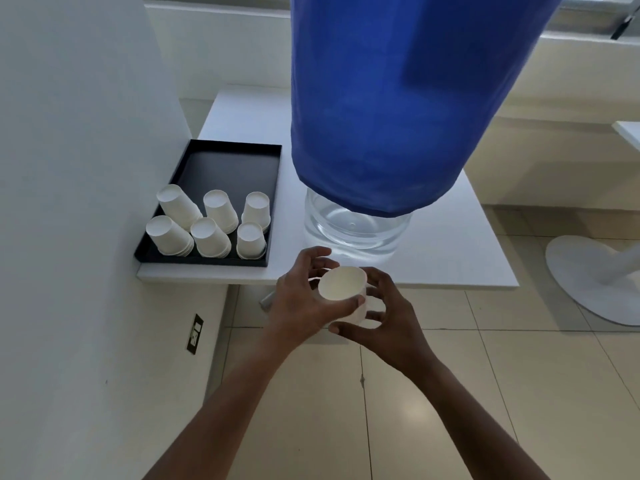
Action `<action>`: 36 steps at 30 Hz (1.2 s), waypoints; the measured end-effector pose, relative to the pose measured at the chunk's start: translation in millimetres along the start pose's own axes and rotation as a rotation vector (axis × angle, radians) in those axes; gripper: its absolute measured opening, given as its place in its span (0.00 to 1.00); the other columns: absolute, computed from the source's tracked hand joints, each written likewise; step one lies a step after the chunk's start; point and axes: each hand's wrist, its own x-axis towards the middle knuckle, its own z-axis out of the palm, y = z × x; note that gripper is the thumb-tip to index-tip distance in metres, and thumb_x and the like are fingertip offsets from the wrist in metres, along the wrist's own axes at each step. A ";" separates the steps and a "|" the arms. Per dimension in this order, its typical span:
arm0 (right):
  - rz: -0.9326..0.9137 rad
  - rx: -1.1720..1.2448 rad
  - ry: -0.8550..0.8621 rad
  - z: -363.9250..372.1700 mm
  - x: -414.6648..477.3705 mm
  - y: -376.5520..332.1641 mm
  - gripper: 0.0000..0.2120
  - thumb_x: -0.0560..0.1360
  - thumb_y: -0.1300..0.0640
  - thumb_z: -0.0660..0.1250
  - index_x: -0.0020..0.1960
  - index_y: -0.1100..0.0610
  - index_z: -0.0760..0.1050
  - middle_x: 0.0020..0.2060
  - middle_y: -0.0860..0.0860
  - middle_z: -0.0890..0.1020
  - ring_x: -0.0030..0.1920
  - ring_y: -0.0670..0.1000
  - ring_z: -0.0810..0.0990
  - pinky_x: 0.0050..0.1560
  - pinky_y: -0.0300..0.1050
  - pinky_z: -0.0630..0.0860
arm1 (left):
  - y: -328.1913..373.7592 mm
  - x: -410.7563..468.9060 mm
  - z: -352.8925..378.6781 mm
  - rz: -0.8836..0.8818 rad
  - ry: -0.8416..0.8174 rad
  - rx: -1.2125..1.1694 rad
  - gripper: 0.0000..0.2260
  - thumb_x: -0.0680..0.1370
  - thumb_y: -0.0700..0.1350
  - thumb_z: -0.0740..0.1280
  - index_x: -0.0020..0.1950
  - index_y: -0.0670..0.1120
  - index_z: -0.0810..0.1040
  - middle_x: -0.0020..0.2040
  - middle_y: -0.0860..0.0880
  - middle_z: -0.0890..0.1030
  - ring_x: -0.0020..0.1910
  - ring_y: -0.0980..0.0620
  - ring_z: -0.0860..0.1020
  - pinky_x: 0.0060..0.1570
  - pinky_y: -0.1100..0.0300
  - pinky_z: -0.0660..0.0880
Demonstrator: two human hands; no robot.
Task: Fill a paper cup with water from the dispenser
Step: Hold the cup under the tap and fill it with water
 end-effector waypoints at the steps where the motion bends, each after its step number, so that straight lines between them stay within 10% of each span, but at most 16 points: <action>1: 0.011 0.013 0.012 3.9 -2.1 3.7 0.43 0.62 0.50 0.86 0.72 0.47 0.69 0.60 0.34 0.81 0.62 0.36 0.79 0.49 0.31 0.81 | -1.4 -2.3 3.6 0.034 -0.002 0.050 0.40 0.61 0.57 0.84 0.68 0.54 0.72 0.57 0.57 0.83 0.57 0.59 0.82 0.54 0.66 0.79; 11: 0.080 0.064 0.190 27.2 -13.9 55.5 0.34 0.62 0.46 0.82 0.65 0.51 0.75 0.53 0.40 0.85 0.56 0.45 0.84 0.52 0.54 0.84 | -32.2 -13.6 33.1 0.094 -0.025 0.126 0.44 0.61 0.52 0.86 0.73 0.48 0.73 0.56 0.58 0.82 0.57 0.64 0.81 0.60 0.67 0.77; 17: 0.122 0.021 0.237 43.7 -16.6 100.9 0.31 0.64 0.48 0.83 0.62 0.43 0.74 0.52 0.41 0.85 0.52 0.44 0.85 0.48 0.49 0.84 | -68.8 -14.5 50.7 -0.027 -0.008 0.201 0.31 0.62 0.56 0.85 0.62 0.48 0.83 0.53 0.53 0.86 0.51 0.58 0.84 0.53 0.57 0.83; 27: 0.155 -0.020 0.261 62.5 -14.6 131.3 0.29 0.64 0.44 0.82 0.59 0.33 0.72 0.49 0.37 0.85 0.50 0.40 0.84 0.44 0.33 0.79 | -101.1 -12.7 67.7 -0.066 -0.008 0.236 0.32 0.62 0.54 0.86 0.62 0.45 0.82 0.54 0.50 0.86 0.50 0.55 0.84 0.50 0.67 0.81; 36: 0.242 0.024 0.313 74.7 -3.8 173.2 0.27 0.66 0.51 0.84 0.60 0.50 0.77 0.52 0.39 0.84 0.54 0.43 0.83 0.48 0.60 0.84 | -138.5 -10.4 68.6 -0.168 0.123 0.210 0.26 0.75 0.64 0.73 0.60 0.44 0.83 0.55 0.48 0.86 0.54 0.53 0.83 0.55 0.62 0.80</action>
